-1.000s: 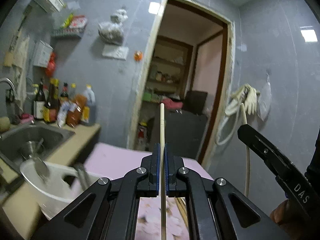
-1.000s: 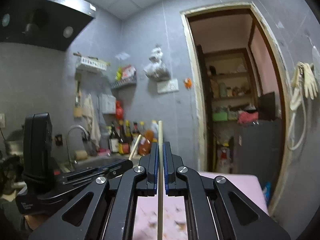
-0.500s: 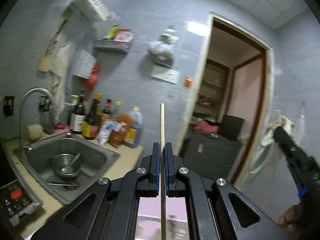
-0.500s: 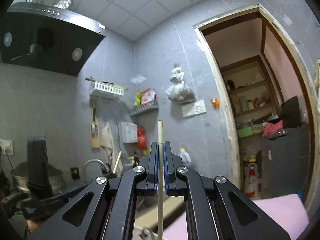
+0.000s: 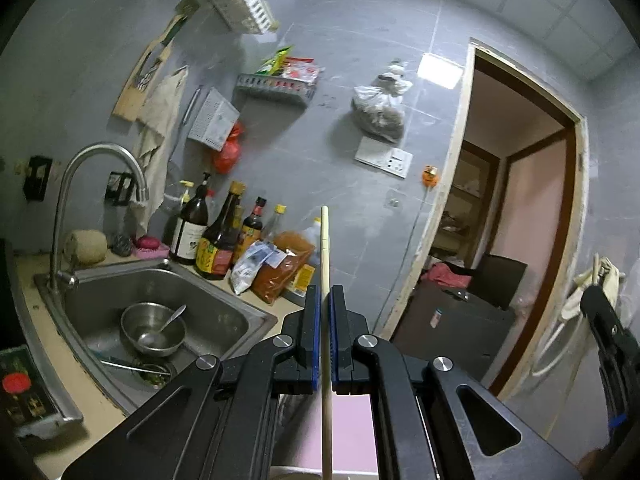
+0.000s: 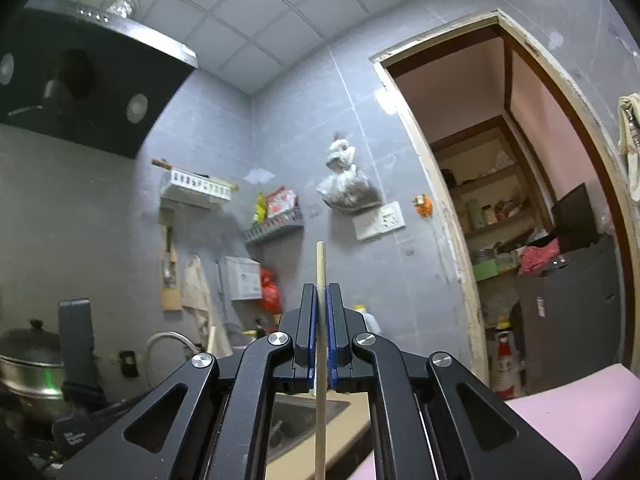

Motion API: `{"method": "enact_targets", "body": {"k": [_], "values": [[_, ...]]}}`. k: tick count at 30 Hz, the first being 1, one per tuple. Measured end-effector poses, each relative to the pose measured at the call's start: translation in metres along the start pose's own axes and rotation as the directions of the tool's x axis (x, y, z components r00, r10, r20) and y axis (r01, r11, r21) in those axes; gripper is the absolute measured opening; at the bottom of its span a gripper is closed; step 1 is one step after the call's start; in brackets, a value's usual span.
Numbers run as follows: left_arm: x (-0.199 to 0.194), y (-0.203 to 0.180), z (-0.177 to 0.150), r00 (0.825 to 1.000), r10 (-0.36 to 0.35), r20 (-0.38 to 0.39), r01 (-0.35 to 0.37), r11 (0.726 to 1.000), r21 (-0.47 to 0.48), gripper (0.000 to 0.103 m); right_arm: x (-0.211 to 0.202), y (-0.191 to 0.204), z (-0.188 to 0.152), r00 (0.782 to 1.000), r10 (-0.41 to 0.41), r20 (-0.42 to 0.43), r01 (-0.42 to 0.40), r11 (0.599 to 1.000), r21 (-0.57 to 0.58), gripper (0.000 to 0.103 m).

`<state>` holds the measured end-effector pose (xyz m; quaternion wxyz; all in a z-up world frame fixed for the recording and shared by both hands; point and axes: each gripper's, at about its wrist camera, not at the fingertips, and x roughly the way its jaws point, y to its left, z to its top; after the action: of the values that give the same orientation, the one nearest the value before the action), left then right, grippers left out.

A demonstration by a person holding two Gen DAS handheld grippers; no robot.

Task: Organize utensils
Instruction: 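Lift the single chopstick with the left gripper and carry it over the caddy, then lower the chopstick into the caddy and open the left gripper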

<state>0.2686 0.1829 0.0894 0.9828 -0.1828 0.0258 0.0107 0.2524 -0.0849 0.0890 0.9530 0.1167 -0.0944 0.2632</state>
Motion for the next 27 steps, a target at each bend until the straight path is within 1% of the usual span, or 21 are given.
{"method": "enact_targets", "body": {"k": [3,9,13,17,19,23,25,27], "values": [[0.002,0.000,-0.006,1.000,0.017,0.019,-0.017,1.000,-0.005,0.002,0.004,-0.003,-0.008,1.000,-0.010,-0.015,0.010,1.000,0.001,0.002],[-0.002,-0.004,-0.017,0.999,0.044,0.025,-0.044,0.999,0.016,0.002,0.008,-0.008,-0.018,0.998,-0.018,-0.054,0.018,1.000,0.008,0.002],[-0.010,-0.013,-0.023,0.999,0.048,0.020,-0.049,0.998,0.049,0.002,0.006,-0.007,-0.023,0.994,-0.006,-0.108,0.006,1.000,-0.005,0.003],[-0.019,-0.025,-0.034,0.999,0.045,0.010,-0.046,0.994,0.102,0.002,0.003,-0.006,-0.027,0.984,-0.006,-0.175,0.004,1.000,-0.015,0.003],[-0.021,-0.029,-0.041,0.999,0.042,-0.009,-0.040,0.991,0.127,0.002,0.001,-0.005,-0.029,0.979,-0.004,-0.204,0.002,1.000,-0.009,0.003],[-0.022,-0.033,-0.051,0.997,0.020,-0.077,-0.008,0.988,0.154,0.002,-0.001,-0.004,-0.033,0.966,0.005,-0.258,-0.005,1.000,-0.001,0.003],[-0.022,-0.033,-0.055,0.993,0.015,-0.113,0.003,0.988,0.157,0.003,-0.002,-0.005,-0.036,0.958,0.020,-0.285,-0.017,1.000,0.013,0.003],[-0.022,-0.030,-0.058,0.989,0.005,-0.149,0.015,0.990,0.139,0.004,-0.002,-0.005,-0.038,0.948,0.029,-0.316,-0.025,1.000,0.018,0.003]]}}
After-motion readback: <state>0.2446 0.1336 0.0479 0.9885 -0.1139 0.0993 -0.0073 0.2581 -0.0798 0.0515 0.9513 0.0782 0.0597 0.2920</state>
